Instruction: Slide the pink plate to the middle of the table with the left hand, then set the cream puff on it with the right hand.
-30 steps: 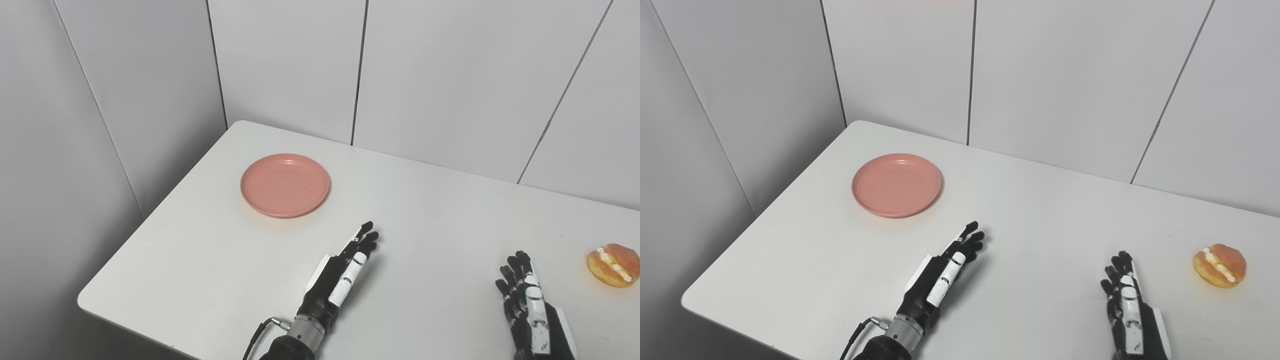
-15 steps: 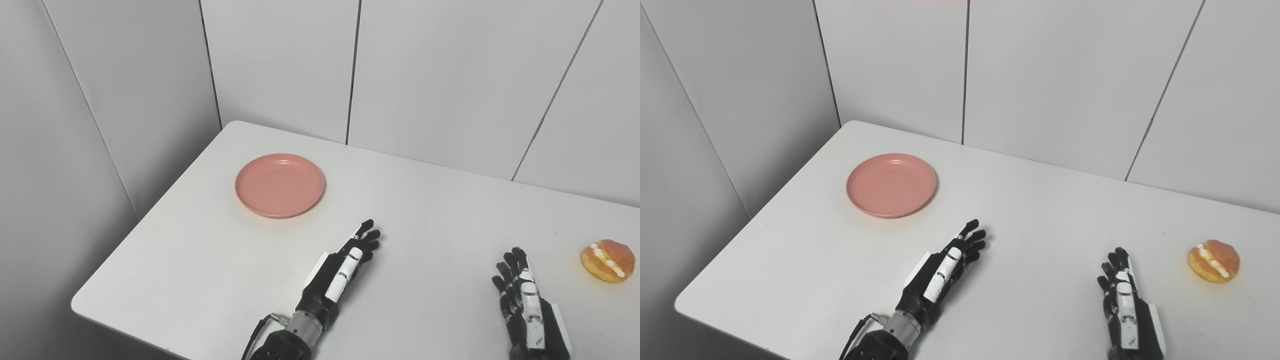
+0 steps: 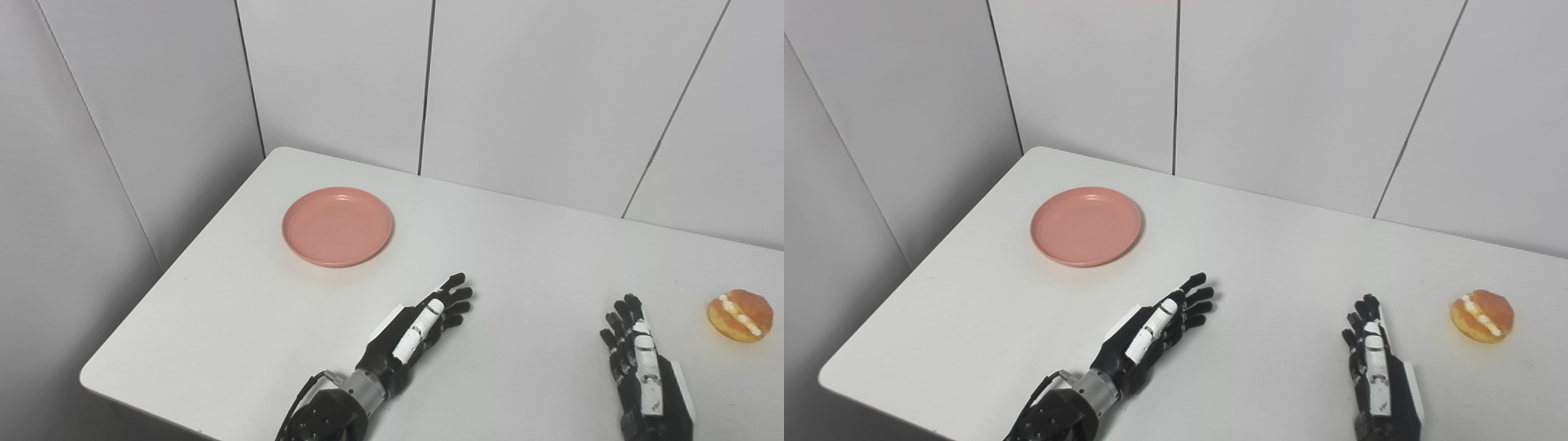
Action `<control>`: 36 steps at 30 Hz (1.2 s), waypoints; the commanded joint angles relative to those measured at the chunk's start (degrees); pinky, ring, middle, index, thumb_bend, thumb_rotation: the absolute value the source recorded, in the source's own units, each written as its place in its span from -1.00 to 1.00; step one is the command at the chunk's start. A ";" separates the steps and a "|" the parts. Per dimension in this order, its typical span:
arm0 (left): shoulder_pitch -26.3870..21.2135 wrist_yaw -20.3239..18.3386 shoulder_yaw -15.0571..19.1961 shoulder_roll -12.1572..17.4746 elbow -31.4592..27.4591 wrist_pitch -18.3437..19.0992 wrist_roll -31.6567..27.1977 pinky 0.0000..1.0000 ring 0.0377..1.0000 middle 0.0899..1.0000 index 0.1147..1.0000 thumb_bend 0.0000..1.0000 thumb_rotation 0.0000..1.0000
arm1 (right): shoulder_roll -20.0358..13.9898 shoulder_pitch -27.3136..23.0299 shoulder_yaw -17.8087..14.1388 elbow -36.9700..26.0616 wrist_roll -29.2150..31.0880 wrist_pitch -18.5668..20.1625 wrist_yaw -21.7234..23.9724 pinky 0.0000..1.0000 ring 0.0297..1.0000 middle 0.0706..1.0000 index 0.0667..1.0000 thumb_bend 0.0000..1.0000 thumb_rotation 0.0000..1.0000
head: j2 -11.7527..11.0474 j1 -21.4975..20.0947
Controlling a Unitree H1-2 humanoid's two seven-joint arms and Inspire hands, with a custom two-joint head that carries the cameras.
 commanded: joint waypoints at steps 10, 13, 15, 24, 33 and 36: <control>-8.13 0.04 4.08 2.79 -5.97 4.14 -2.95 1.00 0.96 0.96 0.94 -0.02 1.00 | 0.10 1.19 0.01 5.44 -0.72 -1.64 -0.02 1.00 1.00 1.00 1.00 -0.76 1.00 | -0.08 0.03; -10.23 0.87 5.35 3.18 -6.25 4.67 -2.81 0.97 0.93 0.95 0.93 -0.05 1.00 | 0.11 1.14 -0.07 5.72 -1.01 -1.69 -0.26 1.00 1.00 1.00 1.00 -0.75 1.00 | -0.09 0.15; -11.10 1.09 5.95 3.32 -6.36 4.99 -3.04 0.90 0.90 0.92 0.90 -0.07 1.00 | 0.14 1.09 -0.14 5.91 -1.00 -1.83 -0.24 1.00 1.00 1.00 1.00 -0.76 1.00 | -0.10 0.18; -15.14 1.02 9.23 4.78 -7.17 6.57 -5.07 0.94 0.92 0.94 0.92 -0.10 1.00 | 0.27 0.96 -0.33 6.51 -0.92 -1.94 -0.38 1.00 1.00 1.00 1.00 -0.76 1.00 | -0.55 0.61; -18.58 1.33 13.00 7.33 -4.62 5.62 -5.75 0.93 0.91 0.94 0.92 -0.05 1.00 | 0.12 0.78 -0.32 7.01 -0.78 -1.91 -0.23 1.00 1.00 1.00 1.00 -0.76 1.00 | -0.99 0.75; -19.39 2.09 14.73 7.64 -3.86 5.65 -6.48 0.91 0.90 0.92 0.90 -0.05 1.00 | 0.06 0.84 -0.32 7.01 -0.76 -2.03 -0.18 1.00 1.00 1.00 1.00 -0.76 1.00 | -0.92 0.83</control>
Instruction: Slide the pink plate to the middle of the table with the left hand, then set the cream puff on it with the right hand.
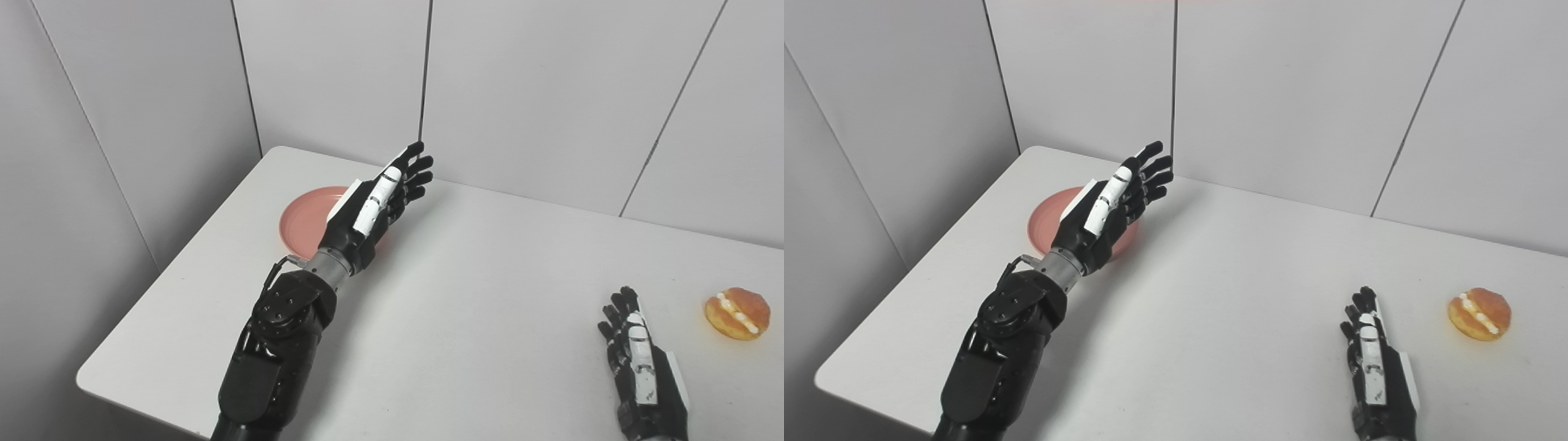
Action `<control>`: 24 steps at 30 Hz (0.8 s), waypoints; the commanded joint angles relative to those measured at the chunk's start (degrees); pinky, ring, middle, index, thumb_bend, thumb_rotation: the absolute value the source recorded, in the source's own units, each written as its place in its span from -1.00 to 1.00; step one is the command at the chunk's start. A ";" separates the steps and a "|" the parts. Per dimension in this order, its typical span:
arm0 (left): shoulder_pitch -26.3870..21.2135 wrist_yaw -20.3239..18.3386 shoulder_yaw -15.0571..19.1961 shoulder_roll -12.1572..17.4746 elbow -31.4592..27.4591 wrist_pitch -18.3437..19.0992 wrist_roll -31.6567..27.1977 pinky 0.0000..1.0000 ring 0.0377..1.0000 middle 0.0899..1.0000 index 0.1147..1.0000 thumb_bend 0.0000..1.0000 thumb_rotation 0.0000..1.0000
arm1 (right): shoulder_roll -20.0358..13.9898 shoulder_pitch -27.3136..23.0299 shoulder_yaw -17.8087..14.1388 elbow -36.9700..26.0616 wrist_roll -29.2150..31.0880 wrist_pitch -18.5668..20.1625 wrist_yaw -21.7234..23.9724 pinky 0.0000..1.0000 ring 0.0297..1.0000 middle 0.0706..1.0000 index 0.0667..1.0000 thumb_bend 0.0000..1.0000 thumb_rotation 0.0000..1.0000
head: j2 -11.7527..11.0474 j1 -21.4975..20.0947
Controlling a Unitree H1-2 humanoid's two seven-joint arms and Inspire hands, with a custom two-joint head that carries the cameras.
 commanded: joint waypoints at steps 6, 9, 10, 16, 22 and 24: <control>-4.54 1.45 4.48 1.99 2.24 -3.09 -2.76 0.89 0.90 0.90 0.87 -0.10 1.00 | 0.01 2.96 -0.21 4.16 0.11 -0.92 0.00 1.00 1.00 1.00 1.00 -0.77 1.00 | -0.37 -0.09; -5.31 1.26 5.81 2.90 3.72 -3.84 -3.60 0.91 0.93 0.93 0.90 -0.11 1.00 | 0.14 3.01 -0.32 4.25 0.12 -0.83 -0.21 1.00 1.00 1.00 1.00 -0.77 1.00 | -0.79 -0.32; -5.62 1.35 6.35 3.30 4.10 -4.13 -3.78 0.92 0.93 0.94 0.91 -0.11 1.00 | 0.17 3.00 -0.39 4.35 0.35 -0.74 -0.09 1.00 1.00 1.00 1.00 -0.76 1.00 | -0.86 -0.43; -7.19 4.15 8.93 4.18 5.79 -5.26 -3.51 0.89 0.90 0.93 0.89 -0.12 1.00 | 0.02 2.90 -0.39 4.83 0.43 -1.19 0.16 1.00 1.00 1.00 1.00 -0.78 1.00 | -1.34 -0.25; -7.80 5.91 10.98 5.04 7.12 -6.27 -4.33 0.86 0.86 0.88 0.85 -0.12 1.00 | -0.03 3.17 -0.42 4.14 0.34 -0.63 -0.02 1.00 1.00 1.00 1.00 -0.78 1.00 | -1.46 0.08; -7.98 6.25 11.55 5.48 7.51 -6.41 -4.57 0.85 0.86 0.88 0.86 -0.13 1.00 | -0.08 3.16 -0.41 4.25 0.31 -0.90 0.03 1.00 1.00 1.00 1.00 -0.79 1.00 | -1.46 0.14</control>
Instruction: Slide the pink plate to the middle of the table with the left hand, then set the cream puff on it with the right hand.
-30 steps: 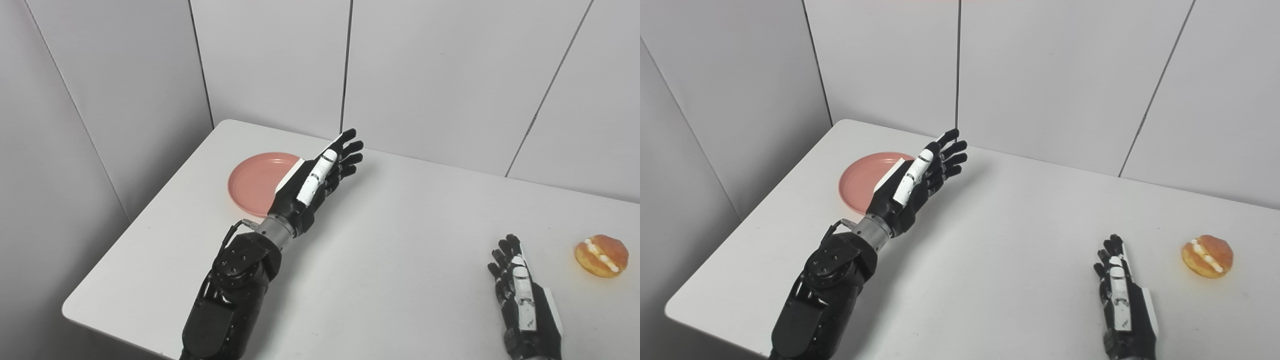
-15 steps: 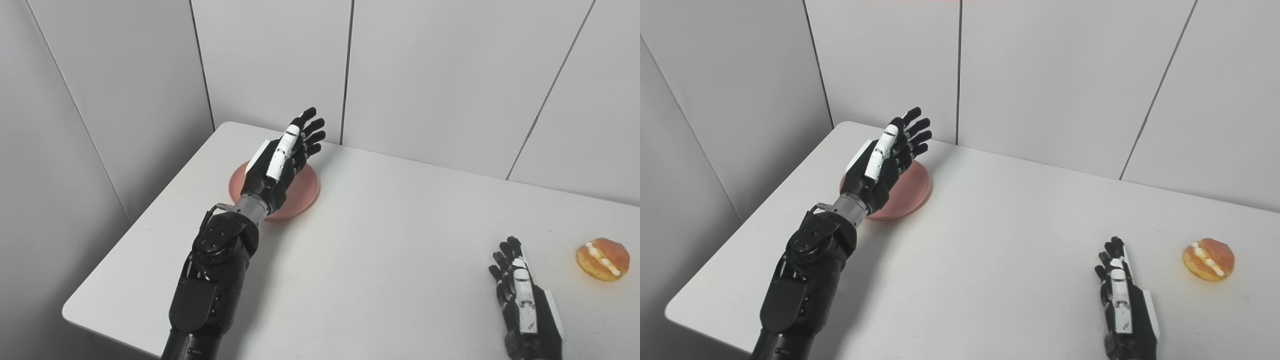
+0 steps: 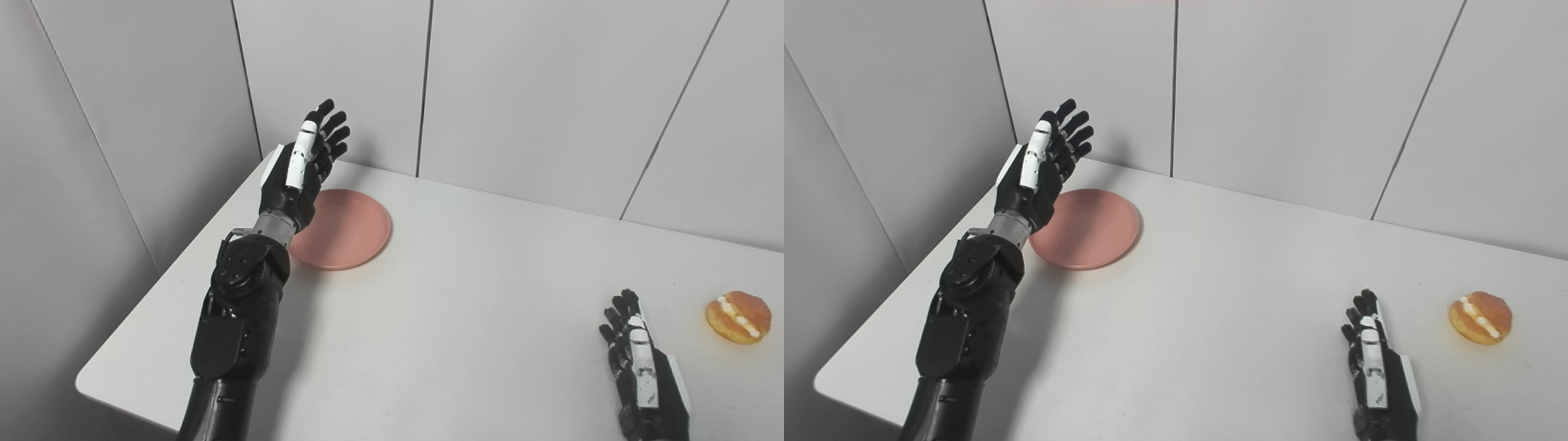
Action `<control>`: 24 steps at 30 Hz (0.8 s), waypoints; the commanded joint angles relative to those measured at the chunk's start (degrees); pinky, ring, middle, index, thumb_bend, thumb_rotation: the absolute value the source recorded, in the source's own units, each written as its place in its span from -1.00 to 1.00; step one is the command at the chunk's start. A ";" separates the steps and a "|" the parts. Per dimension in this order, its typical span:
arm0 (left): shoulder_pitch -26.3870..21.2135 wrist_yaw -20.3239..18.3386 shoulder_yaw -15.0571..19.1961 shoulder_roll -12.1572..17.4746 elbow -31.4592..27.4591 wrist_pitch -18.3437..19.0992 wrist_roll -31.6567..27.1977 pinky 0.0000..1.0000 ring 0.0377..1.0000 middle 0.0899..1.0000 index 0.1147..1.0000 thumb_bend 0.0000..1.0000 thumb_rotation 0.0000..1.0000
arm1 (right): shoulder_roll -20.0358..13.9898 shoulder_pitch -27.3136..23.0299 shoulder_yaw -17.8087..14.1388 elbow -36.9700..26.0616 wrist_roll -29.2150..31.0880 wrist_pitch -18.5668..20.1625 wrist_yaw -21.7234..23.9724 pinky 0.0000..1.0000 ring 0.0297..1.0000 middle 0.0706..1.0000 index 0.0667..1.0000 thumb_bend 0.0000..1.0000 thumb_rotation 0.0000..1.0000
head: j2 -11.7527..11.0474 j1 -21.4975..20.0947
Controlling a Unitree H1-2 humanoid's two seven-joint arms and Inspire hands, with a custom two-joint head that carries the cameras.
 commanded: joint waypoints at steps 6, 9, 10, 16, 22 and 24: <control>-3.82 0.95 2.05 3.44 2.65 -3.98 -1.36 0.82 0.83 0.83 0.80 -0.13 1.00 | -0.12 3.29 -0.41 3.91 0.31 -0.74 0.04 1.00 1.00 1.00 1.00 -0.76 1.00 | 0.19 0.25; -4.56 1.34 3.09 4.44 5.32 -4.85 -1.91 0.82 0.81 0.81 0.77 -0.14 1.00 | -0.22 3.29 -0.34 3.82 0.27 -0.67 0.16 1.00 1.00 1.00 1.00 -0.77 1.00 | 0.25 0.29; -4.70 1.37 3.32 4.66 5.95 -5.04 -1.97 0.81 0.80 0.81 0.77 -0.13 1.00 | -0.23 3.29 -0.35 3.81 0.31 -0.62 0.19 1.00 1.00 1.00 1.00 -0.77 1.00 | 0.25 0.29; -5.69 1.66 5.01 5.79 9.86 -5.16 -3.61 0.81 0.79 0.78 0.72 -0.14 1.00 | -0.29 3.22 -0.41 4.08 0.56 -0.98 0.40 1.00 1.00 1.00 1.00 -0.77 1.00 | 0.43 0.41; -5.76 1.81 5.90 6.66 12.85 -5.54 -4.63 0.83 0.81 0.80 0.76 -0.18 1.00 | -0.27 3.41 -0.43 3.59 0.58 -0.55 0.26 1.00 1.00 1.00 1.00 -0.77 1.00 | 0.35 0.54; -5.89 2.17 6.35 6.79 13.68 -5.58 -4.70 0.82 0.81 0.80 0.75 -0.19 1.00 | -0.24 3.48 -0.45 3.48 0.56 -0.42 0.16 1.00 1.00 1.00 1.00 -0.78 1.00 | 0.39 0.58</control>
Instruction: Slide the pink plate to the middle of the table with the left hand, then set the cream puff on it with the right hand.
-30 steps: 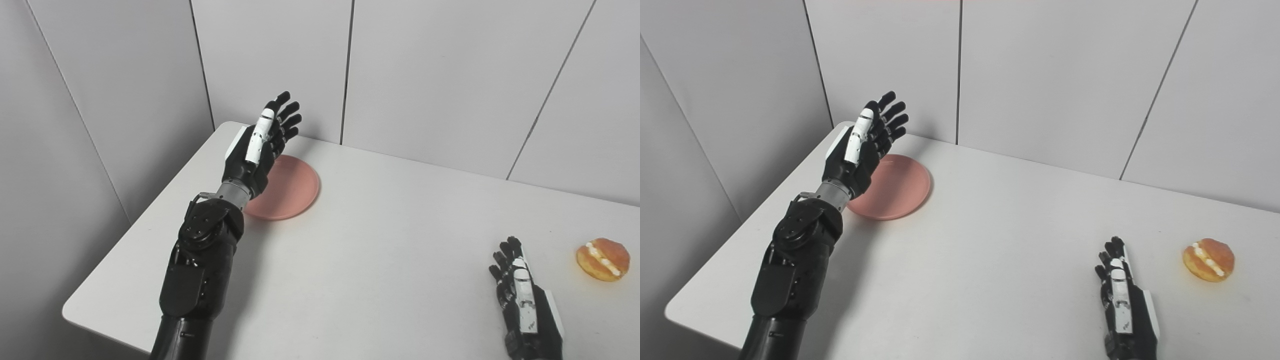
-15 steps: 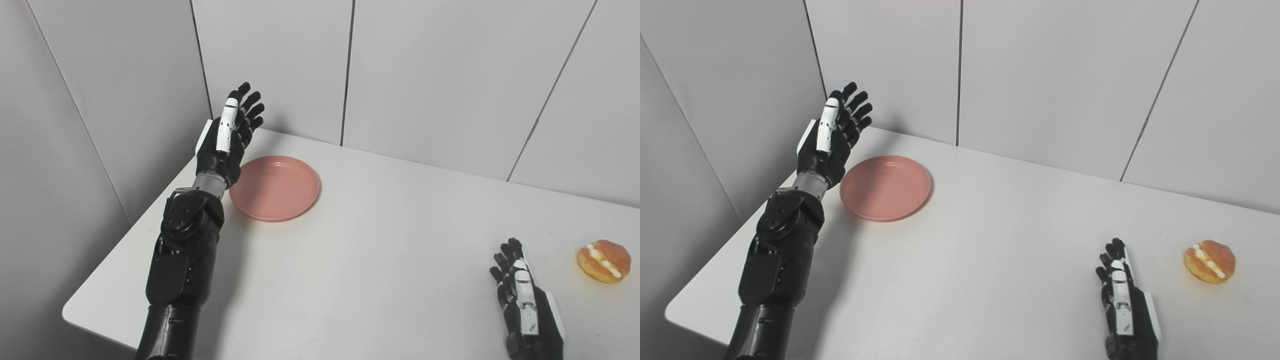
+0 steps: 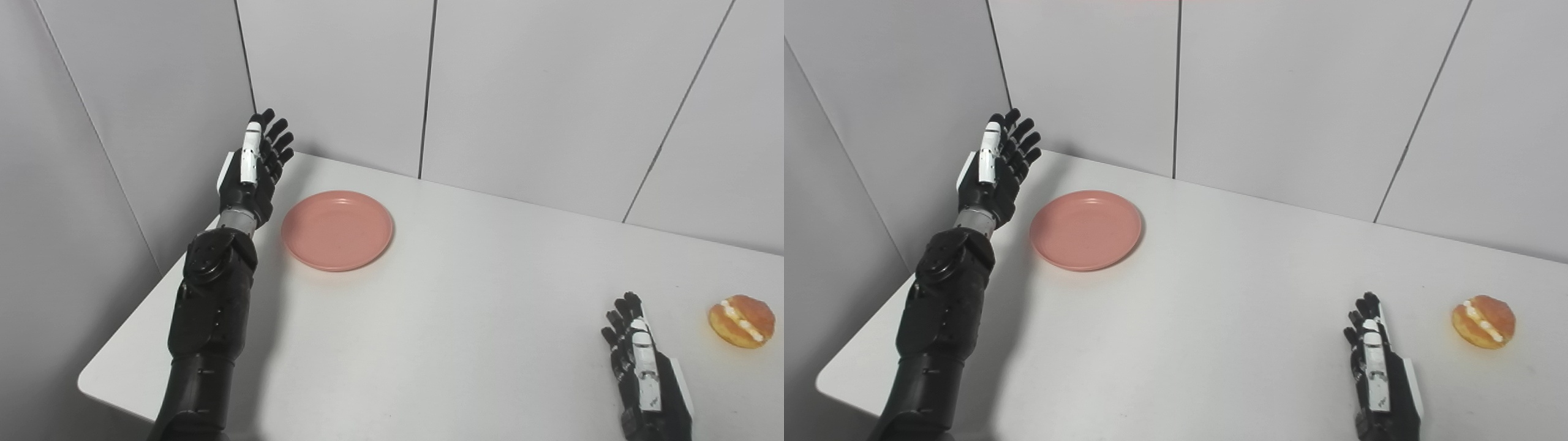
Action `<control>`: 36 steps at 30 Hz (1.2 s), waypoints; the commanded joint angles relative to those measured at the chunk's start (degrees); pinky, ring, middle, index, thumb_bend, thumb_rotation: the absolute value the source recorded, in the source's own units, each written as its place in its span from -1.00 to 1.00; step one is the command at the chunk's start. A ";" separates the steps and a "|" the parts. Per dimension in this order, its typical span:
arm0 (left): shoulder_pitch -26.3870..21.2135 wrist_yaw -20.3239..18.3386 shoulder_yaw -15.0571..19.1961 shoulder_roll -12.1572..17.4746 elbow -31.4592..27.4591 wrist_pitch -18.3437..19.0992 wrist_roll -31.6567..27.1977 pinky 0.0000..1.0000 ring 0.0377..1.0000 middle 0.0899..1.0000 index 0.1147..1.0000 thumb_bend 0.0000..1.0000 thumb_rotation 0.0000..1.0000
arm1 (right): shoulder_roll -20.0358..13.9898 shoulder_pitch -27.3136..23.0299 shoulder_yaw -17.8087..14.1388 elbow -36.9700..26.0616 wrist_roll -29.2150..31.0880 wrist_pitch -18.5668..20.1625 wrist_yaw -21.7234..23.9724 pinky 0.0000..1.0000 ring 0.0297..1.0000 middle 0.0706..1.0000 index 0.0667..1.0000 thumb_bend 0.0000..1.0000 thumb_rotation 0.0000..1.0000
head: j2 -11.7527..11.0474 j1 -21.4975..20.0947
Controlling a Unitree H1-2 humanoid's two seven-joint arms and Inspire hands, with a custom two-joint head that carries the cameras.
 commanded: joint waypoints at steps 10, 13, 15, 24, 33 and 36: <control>-3.64 0.22 1.17 3.54 4.55 -2.87 -0.81 0.82 0.82 0.82 0.77 -0.21 1.00 | -0.17 3.59 -0.25 3.42 0.12 -0.66 0.06 1.00 1.00 1.00 1.00 -0.77 1.00 | 0.27 0.20; -3.60 0.24 1.09 3.76 6.73 -4.08 -0.70 0.83 0.83 0.83 0.78 -0.22 1.00 | -0.23 3.55 -0.27 3.52 0.15 -0.90 0.13 1.00 1.00 1.00 1.00 -0.77 1.00 | 0.47 0.17; -3.64 0.17 1.22 3.80 7.83 -4.61 -1.00 0.84 0.83 0.83 0.79 -0.22 1.00 | -0.31 3.57 -0.25 3.48 0.02 -0.85 0.08 1.00 1.00 1.00 1.00 -0.77 1.00 | 0.48 0.24; -3.94 0.22 1.17 4.61 12.65 -6.87 -0.75 0.87 0.83 0.82 0.79 -0.18 1.00 | -0.42 3.71 -0.31 3.26 -0.01 -0.80 -0.02 1.00 1.00 1.00 1.00 -0.78 1.00 | 0.52 0.36; -4.98 1.20 1.55 4.86 16.72 -7.40 -0.88 0.86 0.82 0.80 0.78 -0.21 1.00 | -0.62 3.77 -0.17 3.05 0.03 -0.42 0.20 1.00 1.00 1.00 1.00 -0.77 1.00 | 0.66 0.23; -5.59 0.51 1.98 4.98 19.04 -7.63 -1.84 0.87 0.84 0.82 0.80 -0.21 1.00 | -0.48 3.82 -0.34 2.96 0.18 -0.41 0.03 1.00 1.00 1.00 1.00 -0.77 1.00 | 0.80 0.22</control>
